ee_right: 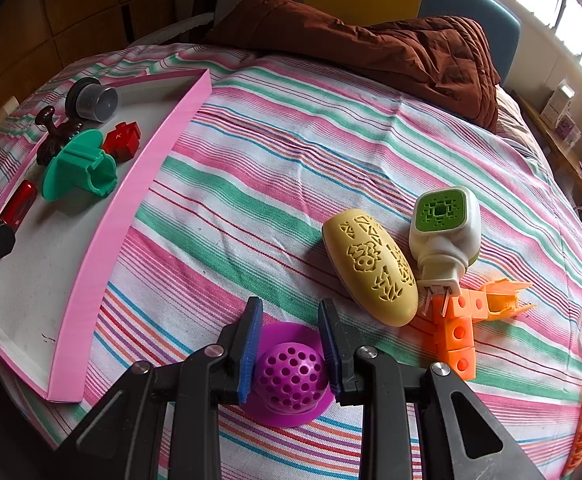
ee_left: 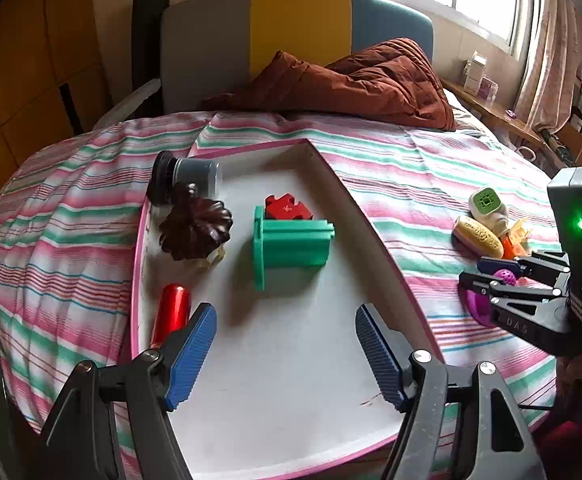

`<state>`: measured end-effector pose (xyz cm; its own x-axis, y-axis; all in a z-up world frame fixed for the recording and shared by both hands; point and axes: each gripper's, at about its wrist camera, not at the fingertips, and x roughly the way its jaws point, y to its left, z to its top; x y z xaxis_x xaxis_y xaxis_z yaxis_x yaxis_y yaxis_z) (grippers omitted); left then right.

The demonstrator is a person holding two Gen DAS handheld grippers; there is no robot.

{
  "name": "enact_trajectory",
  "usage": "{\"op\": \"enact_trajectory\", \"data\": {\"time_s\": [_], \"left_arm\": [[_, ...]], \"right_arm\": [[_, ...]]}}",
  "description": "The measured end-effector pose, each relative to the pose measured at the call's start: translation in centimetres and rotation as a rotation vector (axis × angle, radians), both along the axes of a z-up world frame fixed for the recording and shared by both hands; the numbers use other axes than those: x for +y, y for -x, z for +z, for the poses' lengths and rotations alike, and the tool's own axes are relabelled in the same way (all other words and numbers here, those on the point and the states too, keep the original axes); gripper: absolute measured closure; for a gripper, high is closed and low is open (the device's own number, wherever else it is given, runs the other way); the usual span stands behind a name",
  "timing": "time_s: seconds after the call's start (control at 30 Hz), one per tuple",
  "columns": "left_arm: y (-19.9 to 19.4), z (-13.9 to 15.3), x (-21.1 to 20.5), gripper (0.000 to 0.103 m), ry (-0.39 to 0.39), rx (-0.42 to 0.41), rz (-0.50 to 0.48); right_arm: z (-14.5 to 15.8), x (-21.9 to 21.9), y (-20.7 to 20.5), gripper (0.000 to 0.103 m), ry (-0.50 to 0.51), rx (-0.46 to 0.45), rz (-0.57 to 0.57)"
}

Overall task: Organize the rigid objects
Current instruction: 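Carry the magenta mesh cup toward the tray with the right gripper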

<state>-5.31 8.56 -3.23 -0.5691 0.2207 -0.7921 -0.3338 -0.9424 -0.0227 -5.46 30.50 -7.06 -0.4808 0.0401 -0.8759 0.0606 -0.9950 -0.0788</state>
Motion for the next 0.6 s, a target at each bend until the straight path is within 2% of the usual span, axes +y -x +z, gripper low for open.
{"op": "enact_trajectory", "data": {"time_s": [0.6], "left_arm": [[-1.3,0.4,-3.9,0.03,0.015,0.004,0.06]], "right_arm": [[0.0,0.3,0.1,0.074,0.0,0.006,-0.002]]}}
